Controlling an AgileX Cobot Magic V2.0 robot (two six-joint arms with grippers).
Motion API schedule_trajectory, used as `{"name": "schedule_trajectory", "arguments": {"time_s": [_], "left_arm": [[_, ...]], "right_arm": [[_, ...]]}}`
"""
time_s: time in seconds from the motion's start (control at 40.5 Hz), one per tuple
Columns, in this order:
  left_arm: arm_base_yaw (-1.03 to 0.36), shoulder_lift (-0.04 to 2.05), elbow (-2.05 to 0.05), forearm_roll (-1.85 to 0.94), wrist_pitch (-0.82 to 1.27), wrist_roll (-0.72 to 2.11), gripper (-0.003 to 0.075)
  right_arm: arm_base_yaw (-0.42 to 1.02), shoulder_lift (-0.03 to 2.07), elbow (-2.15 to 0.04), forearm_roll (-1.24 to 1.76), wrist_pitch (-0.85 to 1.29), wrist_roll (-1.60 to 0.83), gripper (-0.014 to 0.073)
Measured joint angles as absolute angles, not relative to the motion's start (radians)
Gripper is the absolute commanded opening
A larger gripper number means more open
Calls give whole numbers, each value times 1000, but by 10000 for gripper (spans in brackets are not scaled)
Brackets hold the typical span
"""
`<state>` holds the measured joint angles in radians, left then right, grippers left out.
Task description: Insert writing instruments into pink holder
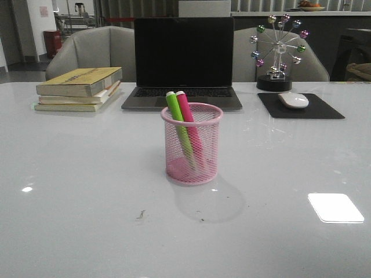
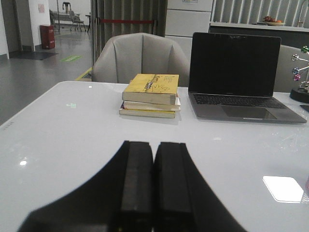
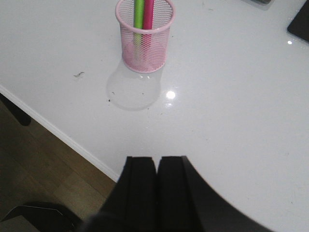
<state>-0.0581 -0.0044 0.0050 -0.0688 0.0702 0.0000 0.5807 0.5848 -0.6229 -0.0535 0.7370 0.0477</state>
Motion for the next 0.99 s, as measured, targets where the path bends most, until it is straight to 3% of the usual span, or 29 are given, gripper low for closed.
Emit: {"name": "schedule_trajectory", "arguments": {"time_s": [0.988], "left_arm": [[-74,-4,5,-69,63,29,91]], "right_arm": [[581,585,-623,-54,737,48,56]]}}
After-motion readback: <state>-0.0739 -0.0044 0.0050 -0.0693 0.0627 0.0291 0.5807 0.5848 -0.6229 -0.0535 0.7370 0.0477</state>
